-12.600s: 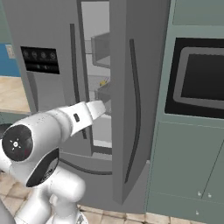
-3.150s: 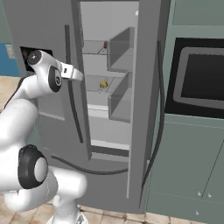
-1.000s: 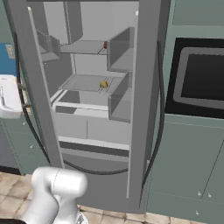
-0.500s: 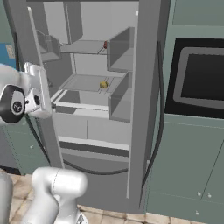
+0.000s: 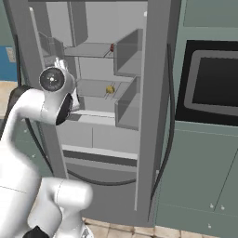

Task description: Retrieve the sausage and cheese from the fridge and place them on the cutting board on the counter.

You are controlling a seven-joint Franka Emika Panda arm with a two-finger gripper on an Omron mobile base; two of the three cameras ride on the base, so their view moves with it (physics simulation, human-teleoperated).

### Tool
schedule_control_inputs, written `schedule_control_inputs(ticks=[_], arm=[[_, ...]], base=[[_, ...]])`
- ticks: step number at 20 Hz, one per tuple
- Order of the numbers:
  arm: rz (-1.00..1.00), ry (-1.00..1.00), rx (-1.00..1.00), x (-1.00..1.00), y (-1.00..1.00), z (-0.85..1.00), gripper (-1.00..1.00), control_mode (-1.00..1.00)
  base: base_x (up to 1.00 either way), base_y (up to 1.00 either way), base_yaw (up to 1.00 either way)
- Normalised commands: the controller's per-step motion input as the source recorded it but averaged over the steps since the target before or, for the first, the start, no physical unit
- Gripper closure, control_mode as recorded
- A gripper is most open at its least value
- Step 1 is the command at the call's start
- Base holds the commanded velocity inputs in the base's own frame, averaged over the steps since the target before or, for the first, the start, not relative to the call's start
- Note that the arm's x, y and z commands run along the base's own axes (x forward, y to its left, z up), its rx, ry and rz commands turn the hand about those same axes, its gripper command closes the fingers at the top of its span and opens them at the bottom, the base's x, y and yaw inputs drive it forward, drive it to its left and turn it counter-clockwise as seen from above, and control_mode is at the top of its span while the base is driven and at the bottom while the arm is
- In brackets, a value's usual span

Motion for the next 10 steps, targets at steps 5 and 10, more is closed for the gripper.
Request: schedule_control_inputs(ticks=[5,10], arm=[[0.10,-0.10,0.12,0.60,0.01,0.08,-1.00,-1.00],[0.06,-0.01,0.12,0.72,0.03,0.13,-1.00,-1.00]], base=[[0.00,0.00,0.00],[0.00,0.00,0.00]])
